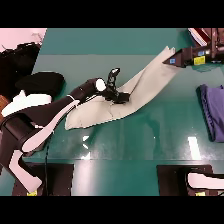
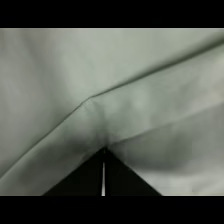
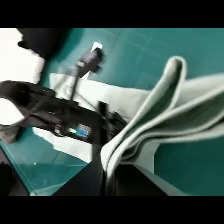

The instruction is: Fold the shirts.

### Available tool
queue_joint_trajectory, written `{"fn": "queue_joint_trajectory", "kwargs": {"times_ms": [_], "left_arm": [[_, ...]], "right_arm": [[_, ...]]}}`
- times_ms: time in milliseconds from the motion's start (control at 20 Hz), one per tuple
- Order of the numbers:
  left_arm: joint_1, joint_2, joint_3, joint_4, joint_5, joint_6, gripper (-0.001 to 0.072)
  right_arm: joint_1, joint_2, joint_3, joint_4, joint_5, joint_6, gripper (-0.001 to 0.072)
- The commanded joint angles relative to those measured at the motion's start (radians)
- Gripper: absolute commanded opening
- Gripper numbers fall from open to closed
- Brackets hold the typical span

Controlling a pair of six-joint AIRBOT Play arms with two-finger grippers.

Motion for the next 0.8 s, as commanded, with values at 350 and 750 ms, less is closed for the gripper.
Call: {"fn": "queue_joint_trajectory", "kwargs": {"times_ms": [350, 750], "left_arm": [[0.127, 0.146, 0.015, 0.155, -0.105, -0.008, 0.0024], [0.496, 0.615, 0.015, 0.419, -0.272, -0.007, 0.0026]], "right_arm": [[0.253, 0.014, 0.055, 0.029, -0.095, 0.009, 0.0017], [0.712, -0.148, 0.056, 0.031, -0.372, -0.005, 0.0027]]}}
